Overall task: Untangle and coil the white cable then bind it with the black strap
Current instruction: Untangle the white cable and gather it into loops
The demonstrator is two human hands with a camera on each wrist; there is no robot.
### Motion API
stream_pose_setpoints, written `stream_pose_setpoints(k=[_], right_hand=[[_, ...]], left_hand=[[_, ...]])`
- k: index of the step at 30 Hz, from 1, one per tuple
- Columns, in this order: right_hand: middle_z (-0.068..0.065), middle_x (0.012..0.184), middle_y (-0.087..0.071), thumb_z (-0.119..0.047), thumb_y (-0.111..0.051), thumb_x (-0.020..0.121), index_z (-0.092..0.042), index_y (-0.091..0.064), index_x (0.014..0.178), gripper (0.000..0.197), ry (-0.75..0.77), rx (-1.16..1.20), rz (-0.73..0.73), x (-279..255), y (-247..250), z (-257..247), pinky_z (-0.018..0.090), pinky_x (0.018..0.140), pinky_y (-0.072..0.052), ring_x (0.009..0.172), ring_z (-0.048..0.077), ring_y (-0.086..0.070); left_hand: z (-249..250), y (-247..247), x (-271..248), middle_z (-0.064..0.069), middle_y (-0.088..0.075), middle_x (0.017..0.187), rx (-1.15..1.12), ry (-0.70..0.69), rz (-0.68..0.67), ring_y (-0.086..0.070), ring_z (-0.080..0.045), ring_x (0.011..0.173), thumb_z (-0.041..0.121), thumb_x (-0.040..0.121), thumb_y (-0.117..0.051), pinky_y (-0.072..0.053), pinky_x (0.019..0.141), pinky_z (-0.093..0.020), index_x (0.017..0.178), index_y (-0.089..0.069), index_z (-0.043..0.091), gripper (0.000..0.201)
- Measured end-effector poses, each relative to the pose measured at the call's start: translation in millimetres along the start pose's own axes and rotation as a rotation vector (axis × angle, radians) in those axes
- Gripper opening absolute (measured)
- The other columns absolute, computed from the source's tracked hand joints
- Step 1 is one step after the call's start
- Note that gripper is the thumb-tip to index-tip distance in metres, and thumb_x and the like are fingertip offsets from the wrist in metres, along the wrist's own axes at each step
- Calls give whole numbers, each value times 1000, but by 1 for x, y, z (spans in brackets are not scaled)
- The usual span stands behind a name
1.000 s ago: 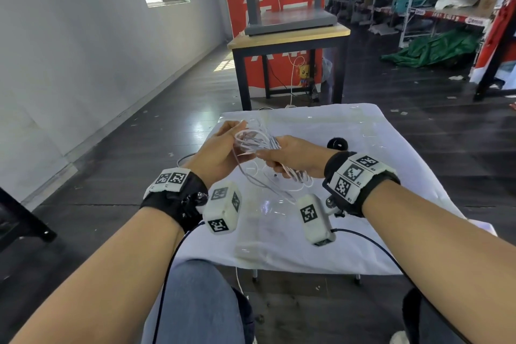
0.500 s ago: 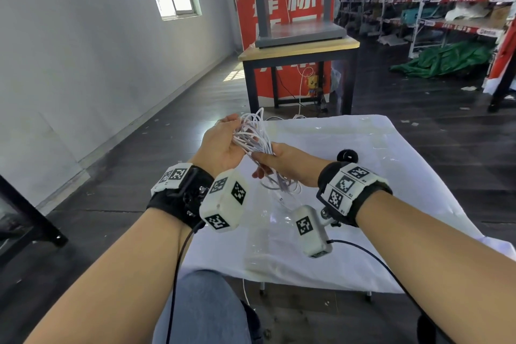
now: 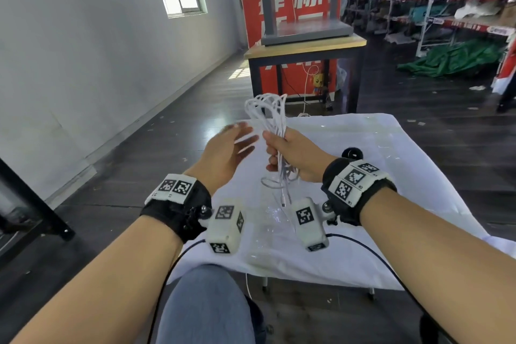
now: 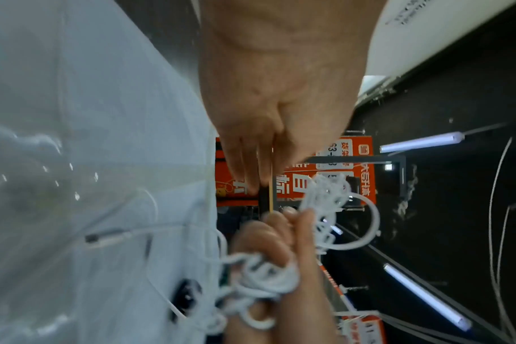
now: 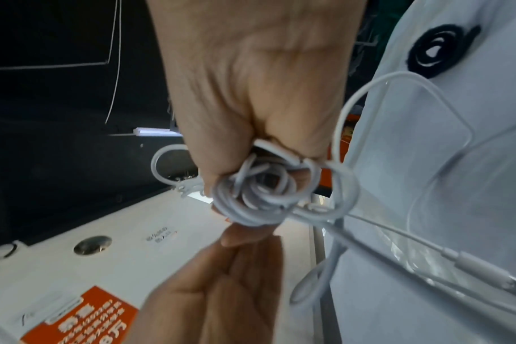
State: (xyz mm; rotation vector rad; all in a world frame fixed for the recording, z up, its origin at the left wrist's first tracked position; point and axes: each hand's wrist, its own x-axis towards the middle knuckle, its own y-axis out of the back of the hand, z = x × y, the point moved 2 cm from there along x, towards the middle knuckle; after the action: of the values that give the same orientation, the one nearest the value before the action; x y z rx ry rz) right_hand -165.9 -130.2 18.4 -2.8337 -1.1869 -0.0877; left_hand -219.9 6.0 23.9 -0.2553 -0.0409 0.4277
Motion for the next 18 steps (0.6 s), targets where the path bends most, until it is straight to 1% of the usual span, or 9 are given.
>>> stream_pose_setpoints(k=[2,5,6,8,9,11,13,16,18], right_hand=[[-1,64,-41,-25,-45,100,-14,-44,83,20,56,52,92,0,8,-6,25,56,-54,49,9,-45],[-2,61,-40,-23,-44,101,-13,-45,88,16,132,94,208,0,20,-16,21,53,-51,48,9,-43],[-2,61,-40,-23,-44,101,-14,-46,90,14,146,117,228,0,23,-18,22,53,-52,48,9,-43],[-1,61,-40,-22,-44,101,-16,-49,97,9,165,138,262,-1,29,-22,23,53,-53,47,8,-43],[-1,61,-40,-22,-44,101,-16,-50,102,9,175,128,289,-1,33,-22,22,52,-52,46,8,-43],[-1,62,-41,-23,-44,101,-15,-49,106,11,186,86,357,-2,41,-23,23,50,-49,45,8,-42],[-1,62,-44,-25,-44,101,-16,-49,99,10,181,18,425,-2,48,-22,26,52,-47,45,10,-43],[0,63,-46,-27,-45,100,-22,-49,88,14,173,-99,483,-3,52,-21,33,59,-46,50,13,-44],[0,65,-45,-26,-44,100,-25,-50,90,12,195,-167,492,-5,51,-22,32,58,-45,53,13,-44]], left_hand=[[-8,-6,-8,-12,-65,122,198,55,-186,-64,-25,111,8,99,-45,-51,95,-33,124,-56,2,28],[-15,-20,-20,-5,-68,116,575,61,-492,-67,-15,104,15,98,-50,-50,93,-28,121,-58,9,24],[-17,-23,-22,-5,-68,115,691,44,-561,-68,-13,99,17,97,-53,-51,90,-26,118,-58,13,22],[-20,-24,-20,-6,-71,103,861,-10,-593,-68,-9,81,16,93,-59,-53,75,-21,112,-58,21,19],[-21,-23,-16,-6,-71,96,896,-49,-562,-66,-8,72,13,93,-60,-52,68,-20,109,-58,23,19],[-21,-15,-8,-4,-70,86,930,-137,-428,-62,-8,63,9,94,-56,-52,63,-21,103,-59,23,17],[-19,-3,2,-4,-69,84,955,-185,-270,-63,-11,63,11,96,-52,-53,62,-23,97,-59,22,14],[-15,11,13,-6,-65,81,968,-219,-92,-61,-15,61,11,98,-49,-51,55,-22,100,-60,12,11],[-9,19,22,-7,-64,78,1032,-294,11,-60,-19,64,8,98,-47,-51,57,-27,100,-61,10,14]])
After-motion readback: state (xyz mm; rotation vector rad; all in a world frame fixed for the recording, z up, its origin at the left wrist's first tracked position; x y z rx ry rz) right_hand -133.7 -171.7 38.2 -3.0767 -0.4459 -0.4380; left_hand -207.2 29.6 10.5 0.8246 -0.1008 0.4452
